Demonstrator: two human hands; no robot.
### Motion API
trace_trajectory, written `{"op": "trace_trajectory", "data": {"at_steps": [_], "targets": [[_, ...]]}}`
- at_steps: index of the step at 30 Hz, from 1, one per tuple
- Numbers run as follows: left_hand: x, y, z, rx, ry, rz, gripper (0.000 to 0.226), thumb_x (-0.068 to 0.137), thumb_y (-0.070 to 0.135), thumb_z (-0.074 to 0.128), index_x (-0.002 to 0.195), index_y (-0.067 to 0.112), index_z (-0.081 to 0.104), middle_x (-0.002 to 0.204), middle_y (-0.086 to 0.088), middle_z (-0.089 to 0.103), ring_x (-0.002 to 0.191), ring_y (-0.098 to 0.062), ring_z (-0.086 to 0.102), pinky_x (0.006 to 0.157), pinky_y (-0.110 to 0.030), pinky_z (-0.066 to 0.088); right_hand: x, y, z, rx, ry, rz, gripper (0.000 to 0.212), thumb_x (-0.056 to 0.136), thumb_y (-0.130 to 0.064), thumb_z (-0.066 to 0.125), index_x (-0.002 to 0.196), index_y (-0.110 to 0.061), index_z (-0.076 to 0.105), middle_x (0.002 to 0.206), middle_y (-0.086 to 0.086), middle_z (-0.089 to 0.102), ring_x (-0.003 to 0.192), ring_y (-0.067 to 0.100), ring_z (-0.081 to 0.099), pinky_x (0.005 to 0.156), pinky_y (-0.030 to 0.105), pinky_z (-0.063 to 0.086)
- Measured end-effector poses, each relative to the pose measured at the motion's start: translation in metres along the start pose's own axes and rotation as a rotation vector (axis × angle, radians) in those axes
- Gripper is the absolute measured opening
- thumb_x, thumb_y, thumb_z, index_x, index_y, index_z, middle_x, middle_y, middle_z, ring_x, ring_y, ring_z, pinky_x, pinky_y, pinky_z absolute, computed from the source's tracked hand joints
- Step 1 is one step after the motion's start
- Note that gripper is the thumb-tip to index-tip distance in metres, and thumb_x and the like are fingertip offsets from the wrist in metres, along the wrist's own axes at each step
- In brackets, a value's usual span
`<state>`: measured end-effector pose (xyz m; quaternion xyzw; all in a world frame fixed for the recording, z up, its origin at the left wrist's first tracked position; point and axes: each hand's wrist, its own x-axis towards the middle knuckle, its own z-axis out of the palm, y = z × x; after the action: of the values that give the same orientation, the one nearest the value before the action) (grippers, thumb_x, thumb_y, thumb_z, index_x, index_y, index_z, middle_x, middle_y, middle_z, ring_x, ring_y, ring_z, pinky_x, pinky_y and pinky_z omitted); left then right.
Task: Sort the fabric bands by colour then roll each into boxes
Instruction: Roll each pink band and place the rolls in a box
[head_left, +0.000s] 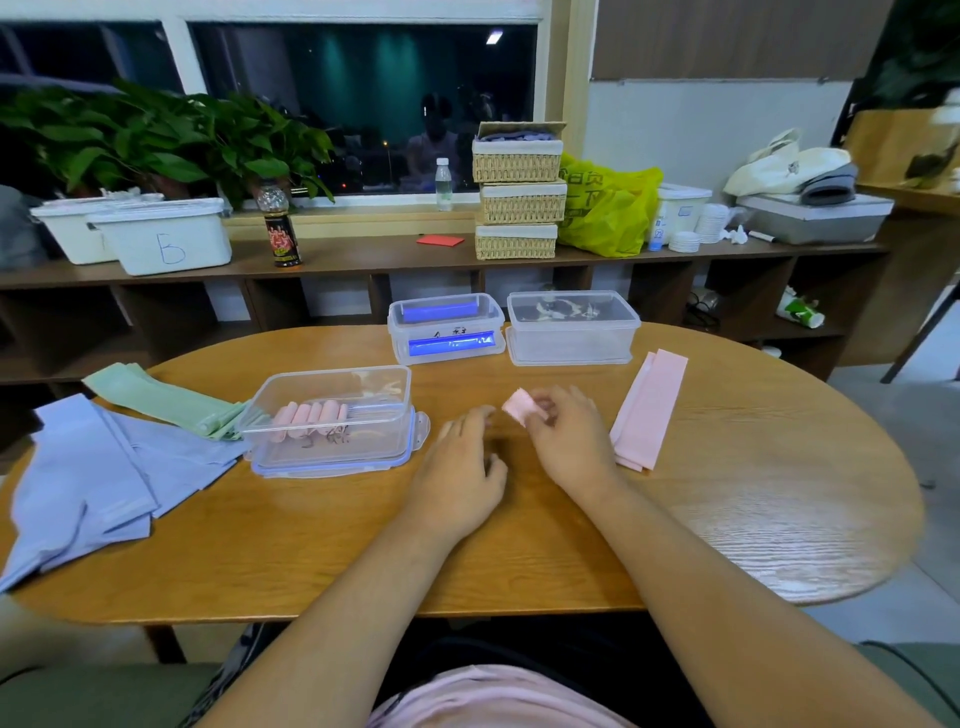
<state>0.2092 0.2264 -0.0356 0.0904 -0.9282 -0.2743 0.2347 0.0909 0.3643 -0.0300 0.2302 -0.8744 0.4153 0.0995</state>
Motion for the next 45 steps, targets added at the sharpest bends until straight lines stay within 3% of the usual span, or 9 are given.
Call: {"op": "trace_trajectory", "data": {"at_steps": [3,6,11,18,26,31,35,39,45], "targets": [[-0.001,0.001,-0.001,-0.063,0.048,0.013,0.063,0.098,0.020,0.060,0.157,0.027,0.039,0.147,0.009,0.054,0.138,-0.008,0.047,0.113,-0.034,0.045,-0.012,-0.013,-0.006,0.849,-0.111,0.346,0.019,0.103,-0.017,0.060,0.118,-0.020,0.072,0.107,-0.003,0.073,0.101,0.014,0.067,0.095,0.036,0.054],[-0.003,0.002,-0.002,-0.117,0.049,0.052,0.070,0.096,0.022,0.064,0.160,0.029,0.035,0.152,0.011,0.050,0.142,-0.005,0.043,0.119,-0.032,0.039,-0.024,-0.013,-0.011,1.203,-0.269,0.433,0.020,0.106,-0.012,0.055,0.118,-0.010,0.071,0.095,0.006,0.072,0.093,0.021,0.067,0.094,0.040,0.054],[-0.004,0.005,-0.005,-0.154,0.026,0.113,0.078,0.091,0.038,0.080,0.158,0.034,0.040,0.145,0.018,0.050,0.138,0.000,0.042,0.115,-0.024,0.036,-0.039,-0.016,-0.018,1.093,-0.467,0.317,0.031,0.108,-0.011,0.051,0.130,-0.007,0.072,0.106,0.012,0.075,0.099,0.020,0.069,0.092,0.036,0.054],[-0.004,0.005,-0.004,-0.165,0.069,0.103,0.064,0.087,0.043,0.085,0.144,0.030,0.059,0.125,0.021,0.059,0.120,0.000,0.053,0.102,-0.020,0.043,-0.042,-0.019,-0.017,1.005,-0.479,0.258,0.028,0.108,-0.011,0.053,0.123,-0.012,0.076,0.118,0.022,0.073,0.104,0.026,0.063,0.099,0.043,0.055],[-0.005,0.007,-0.004,-0.127,0.100,0.083,0.053,0.084,0.040,0.083,0.135,0.037,0.066,0.119,0.021,0.069,0.111,0.000,0.057,0.095,-0.020,0.047,-0.047,-0.021,-0.013,0.970,-0.423,0.216,0.025,0.109,-0.027,0.057,0.115,-0.020,0.079,0.113,0.007,0.077,0.104,0.021,0.070,0.093,0.038,0.058],[-0.008,0.010,-0.005,-0.070,0.094,0.131,0.049,0.083,0.034,0.083,0.130,0.034,0.070,0.119,0.018,0.073,0.112,-0.001,0.060,0.093,0.003,0.029,-0.048,-0.020,-0.012,0.874,-0.414,0.140,0.022,0.097,-0.025,0.075,0.119,-0.021,0.077,0.116,0.009,0.078,0.117,0.030,0.071,0.104,0.051,0.054],[-0.009,0.010,-0.006,-0.128,0.106,0.148,0.052,0.084,0.034,0.083,0.134,0.035,0.069,0.125,0.018,0.072,0.117,0.001,0.061,0.098,-0.011,0.044,-0.048,-0.020,-0.018,0.972,-0.456,0.173,0.025,0.100,-0.021,0.073,0.124,-0.012,0.076,0.120,0.016,0.076,0.121,0.036,0.069,0.104,0.052,0.054],[-0.009,0.009,-0.006,-0.156,0.073,0.169,0.060,0.086,0.037,0.082,0.141,0.038,0.060,0.134,0.021,0.063,0.127,0.004,0.055,0.103,-0.016,0.045,-0.047,-0.022,-0.021,1.012,-0.437,0.216,0.026,0.099,-0.020,0.074,0.122,-0.010,0.076,0.112,0.016,0.077,0.102,0.024,0.071,0.093,0.044,0.054],[-0.007,0.009,-0.006,-0.146,0.140,0.204,0.043,0.086,0.037,0.084,0.122,0.030,0.062,0.114,0.021,0.060,0.112,-0.004,0.056,0.093,-0.022,0.047,-0.045,-0.019,-0.020,1.036,-0.406,0.237,0.029,0.096,-0.025,0.078,0.121,-0.011,0.077,0.116,0.019,0.076,0.103,0.021,0.071,0.094,0.041,0.058]]}}
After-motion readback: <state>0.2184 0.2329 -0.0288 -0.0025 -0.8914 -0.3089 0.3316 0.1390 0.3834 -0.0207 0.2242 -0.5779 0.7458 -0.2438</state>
